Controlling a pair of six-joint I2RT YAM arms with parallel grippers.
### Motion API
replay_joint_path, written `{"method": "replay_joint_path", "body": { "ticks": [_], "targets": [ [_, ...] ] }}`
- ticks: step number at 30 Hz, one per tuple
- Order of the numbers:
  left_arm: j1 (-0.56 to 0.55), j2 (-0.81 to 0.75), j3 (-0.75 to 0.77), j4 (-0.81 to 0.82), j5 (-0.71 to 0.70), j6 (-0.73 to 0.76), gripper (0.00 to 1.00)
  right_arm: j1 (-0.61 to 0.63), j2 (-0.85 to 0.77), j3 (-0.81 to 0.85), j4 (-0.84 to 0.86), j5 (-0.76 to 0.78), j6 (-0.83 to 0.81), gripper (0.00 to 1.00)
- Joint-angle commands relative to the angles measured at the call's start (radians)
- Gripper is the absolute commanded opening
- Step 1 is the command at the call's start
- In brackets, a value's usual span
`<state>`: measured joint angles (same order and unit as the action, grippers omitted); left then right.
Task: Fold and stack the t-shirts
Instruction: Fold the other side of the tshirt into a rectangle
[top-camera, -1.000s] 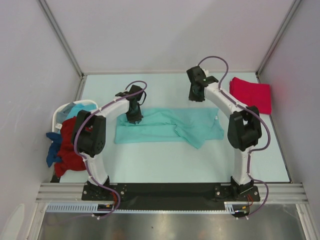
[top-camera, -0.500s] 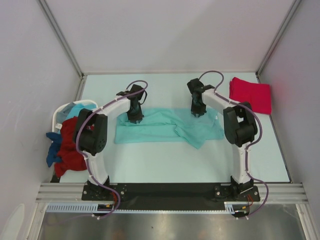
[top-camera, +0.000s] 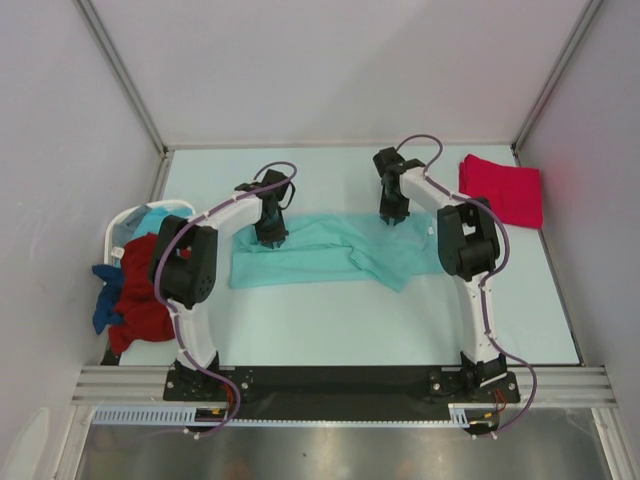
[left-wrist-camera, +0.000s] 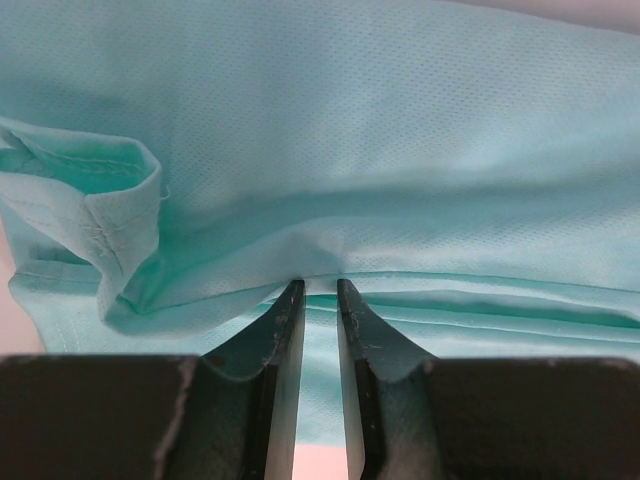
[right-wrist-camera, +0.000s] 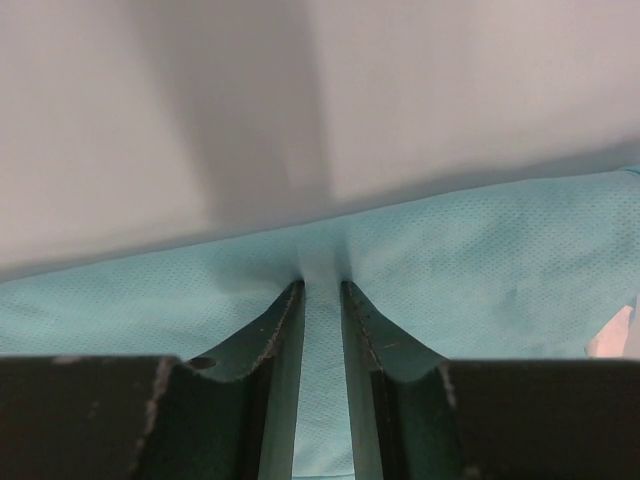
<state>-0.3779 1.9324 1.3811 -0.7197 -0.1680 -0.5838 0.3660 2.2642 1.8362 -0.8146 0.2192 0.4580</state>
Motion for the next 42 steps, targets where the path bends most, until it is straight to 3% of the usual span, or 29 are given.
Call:
{"method": "replay_joint_path", "body": {
  "ticks": [1, 11, 17, 25, 42],
  "targets": [
    [-0.006, -0.009, 0.029, -0.001, 0.009, 0.004, 0.24, -0.009, 0.078, 0.084, 0.011, -0.012, -0.002, 0.27],
    [-0.003, -0.027, 0.024, -0.014, -0.022, -0.005, 0.24, -0.041, 0.107, 0.121, 0.003, -0.017, 0.011, 0.28],
    [0.022, -0.142, -0.028, -0.035, -0.128, -0.014, 0.24, -0.048, 0.087, 0.092, 0.019, -0.035, 0.010, 0.28],
    [0.108, -0.259, -0.120, -0.026, -0.145, -0.018, 0.24, -0.062, 0.086, 0.072, 0.028, -0.057, 0.014, 0.27],
    [0.125, 0.017, 0.228, -0.099, -0.094, 0.004, 0.28, -0.073, 0.041, 0.020, 0.046, -0.073, 0.019, 0.26]
  ]
}}
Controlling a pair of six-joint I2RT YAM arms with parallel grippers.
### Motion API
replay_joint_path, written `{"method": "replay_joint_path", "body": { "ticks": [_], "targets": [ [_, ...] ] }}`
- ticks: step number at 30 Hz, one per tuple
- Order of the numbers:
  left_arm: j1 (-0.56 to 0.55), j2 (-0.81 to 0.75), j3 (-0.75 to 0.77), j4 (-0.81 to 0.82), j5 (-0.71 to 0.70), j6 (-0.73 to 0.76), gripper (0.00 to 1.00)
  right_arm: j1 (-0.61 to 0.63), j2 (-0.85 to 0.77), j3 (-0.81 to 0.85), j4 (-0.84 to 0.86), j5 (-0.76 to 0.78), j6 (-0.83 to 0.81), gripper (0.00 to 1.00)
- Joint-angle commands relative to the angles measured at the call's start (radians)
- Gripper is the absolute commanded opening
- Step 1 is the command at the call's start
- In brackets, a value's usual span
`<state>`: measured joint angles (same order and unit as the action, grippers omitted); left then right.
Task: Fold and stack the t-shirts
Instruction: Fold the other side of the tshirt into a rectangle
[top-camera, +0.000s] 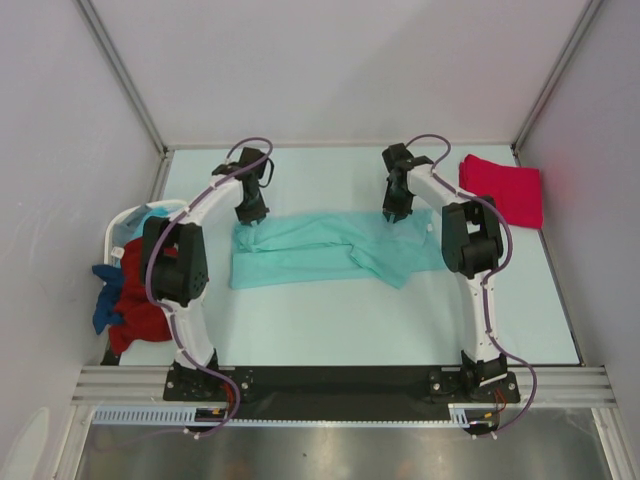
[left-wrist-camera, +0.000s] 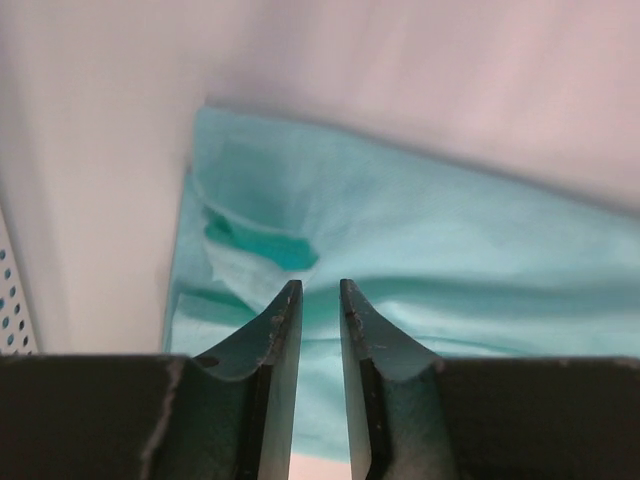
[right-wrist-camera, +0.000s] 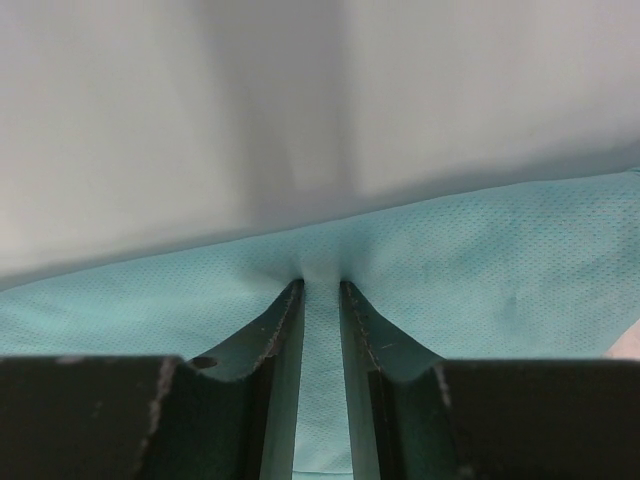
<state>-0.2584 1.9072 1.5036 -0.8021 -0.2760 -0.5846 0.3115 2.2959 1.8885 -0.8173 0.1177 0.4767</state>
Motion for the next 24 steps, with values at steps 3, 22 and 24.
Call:
{"method": "replay_joint_path", "body": {
  "ticks": [3, 22, 24],
  "targets": [
    [0.005, 0.070, 0.126, -0.026, 0.024, 0.005, 0.29, -0.022, 0.007, -0.034, 0.049, 0.033, -0.001, 0.26],
    [0.005, -0.063, -0.098, 0.018, -0.012, -0.003, 0.30, -0.026, 0.022, -0.035, 0.050, 0.037, 0.003, 0.22],
    [0.005, -0.068, -0.105, 0.015, -0.017, -0.001, 0.29, -0.026, 0.020, -0.038, 0.052, 0.039, 0.005, 0.21]
  ]
}}
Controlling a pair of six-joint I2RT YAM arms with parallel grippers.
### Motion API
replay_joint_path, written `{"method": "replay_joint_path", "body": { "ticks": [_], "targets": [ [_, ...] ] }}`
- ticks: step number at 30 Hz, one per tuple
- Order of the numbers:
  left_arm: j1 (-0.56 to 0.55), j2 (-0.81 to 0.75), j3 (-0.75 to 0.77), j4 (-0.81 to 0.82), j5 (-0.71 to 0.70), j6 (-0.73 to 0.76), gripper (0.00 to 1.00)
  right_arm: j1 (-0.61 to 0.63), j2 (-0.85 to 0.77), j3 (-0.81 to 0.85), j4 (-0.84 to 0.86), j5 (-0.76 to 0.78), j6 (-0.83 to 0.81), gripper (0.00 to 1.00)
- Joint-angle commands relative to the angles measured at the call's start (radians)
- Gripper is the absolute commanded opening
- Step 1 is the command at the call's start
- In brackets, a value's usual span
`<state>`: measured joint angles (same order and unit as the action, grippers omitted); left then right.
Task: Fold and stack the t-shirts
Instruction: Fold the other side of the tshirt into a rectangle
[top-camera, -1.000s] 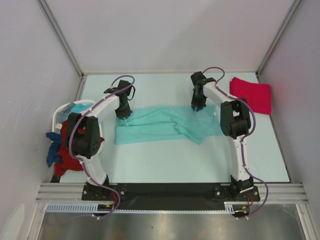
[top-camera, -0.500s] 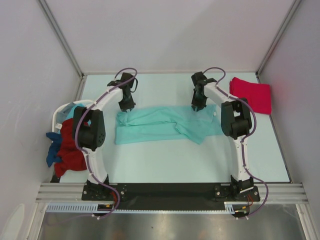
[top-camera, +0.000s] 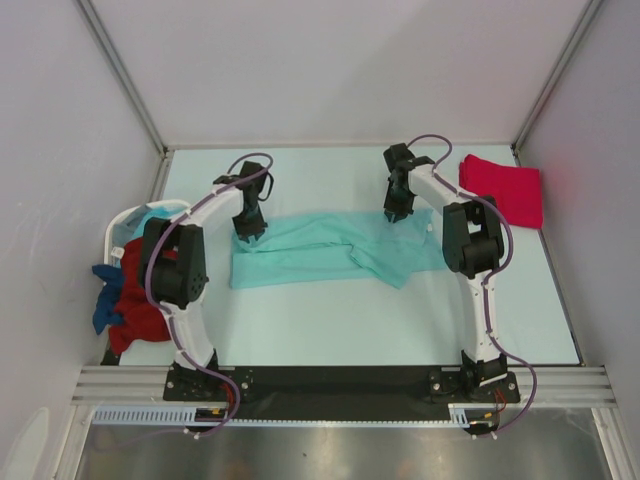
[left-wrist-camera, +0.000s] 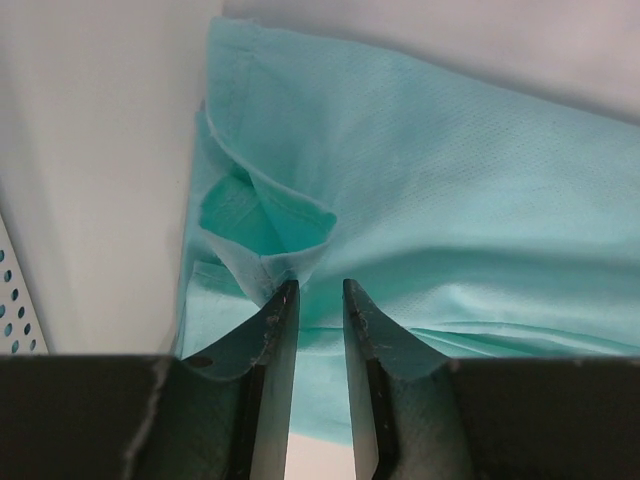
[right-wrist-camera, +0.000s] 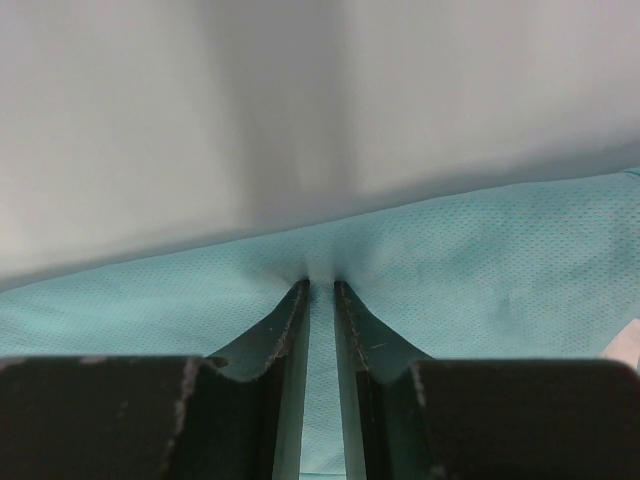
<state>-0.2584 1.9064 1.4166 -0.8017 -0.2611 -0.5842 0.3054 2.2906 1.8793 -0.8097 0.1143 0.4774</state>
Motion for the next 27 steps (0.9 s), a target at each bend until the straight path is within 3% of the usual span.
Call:
{"method": "replay_joint_path", "body": {
  "ticks": [1, 13, 22, 27],
  "targets": [
    [0.005, -0.075, -0.025, 0.015, -0.035, 0.000, 0.28, -0.020, 0.024, -0.031, 0.046, 0.042, 0.003, 0.21],
    [0.021, -0.158, -0.160, 0.009, -0.053, -0.009, 0.23, -0.020, 0.026, -0.034, 0.047, 0.042, 0.001, 0.21],
    [0.024, -0.294, -0.309, 0.010, -0.072, -0.009, 0.23, -0.020, 0.021, -0.042, 0.050, 0.041, 0.001, 0.21],
    [0.024, -0.391, -0.302, 0.041, -0.128, -0.006, 0.24, -0.019, 0.017, -0.045, 0.053, 0.042, 0.001, 0.21]
  ]
}}
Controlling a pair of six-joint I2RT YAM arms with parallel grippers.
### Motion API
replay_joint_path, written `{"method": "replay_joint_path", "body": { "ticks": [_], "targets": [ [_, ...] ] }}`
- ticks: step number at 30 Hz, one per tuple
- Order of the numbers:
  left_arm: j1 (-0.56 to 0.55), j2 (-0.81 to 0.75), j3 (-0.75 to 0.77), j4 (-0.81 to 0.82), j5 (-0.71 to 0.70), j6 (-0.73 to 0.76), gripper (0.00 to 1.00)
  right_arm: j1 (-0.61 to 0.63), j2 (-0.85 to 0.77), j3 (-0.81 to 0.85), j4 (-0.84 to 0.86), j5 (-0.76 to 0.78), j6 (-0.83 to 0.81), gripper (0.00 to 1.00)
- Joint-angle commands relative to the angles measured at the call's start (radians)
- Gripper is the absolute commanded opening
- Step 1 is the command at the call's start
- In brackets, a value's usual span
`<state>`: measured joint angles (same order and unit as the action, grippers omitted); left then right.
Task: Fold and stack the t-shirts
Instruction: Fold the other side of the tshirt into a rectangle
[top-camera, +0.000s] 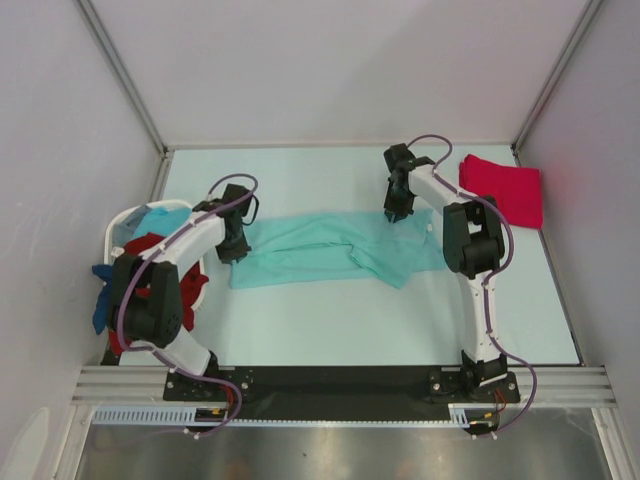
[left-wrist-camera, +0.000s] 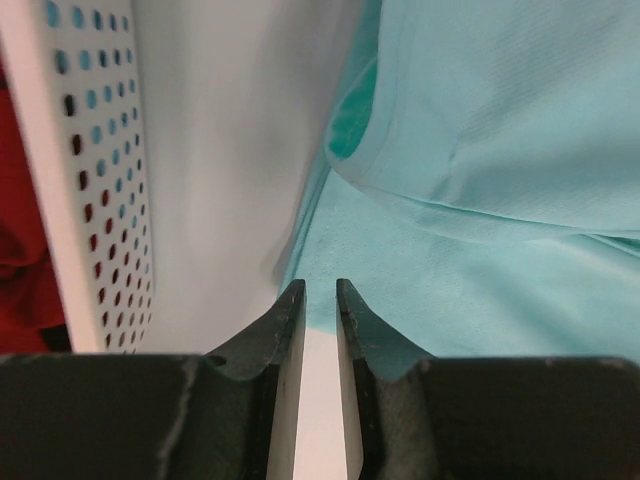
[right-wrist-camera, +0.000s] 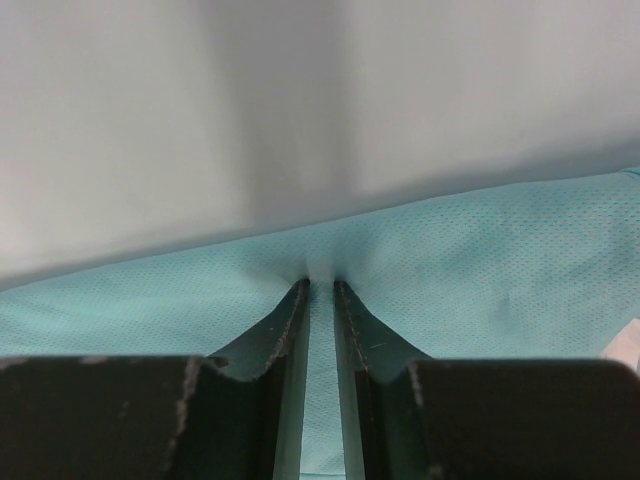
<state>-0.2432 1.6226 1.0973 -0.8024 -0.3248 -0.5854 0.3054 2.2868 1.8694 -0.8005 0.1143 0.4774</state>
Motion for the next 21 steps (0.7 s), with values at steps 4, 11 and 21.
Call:
{"method": "replay_joint_path", "body": {
  "ticks": [4, 11, 21],
  "targets": [
    [0.008, -0.070, 0.175, 0.028, -0.063, 0.007, 0.26, -0.017, 0.014, -0.039, 0.044, 0.044, 0.000, 0.21],
    [0.008, 0.147, 0.329, 0.005, 0.006, -0.005, 0.25, -0.020, 0.010, -0.041, 0.043, 0.051, 0.000, 0.21],
    [0.010, 0.198, 0.279, 0.031, 0.013, -0.018, 0.24, -0.029, 0.010, -0.036, 0.038, 0.050, -0.003, 0.21]
  ]
}}
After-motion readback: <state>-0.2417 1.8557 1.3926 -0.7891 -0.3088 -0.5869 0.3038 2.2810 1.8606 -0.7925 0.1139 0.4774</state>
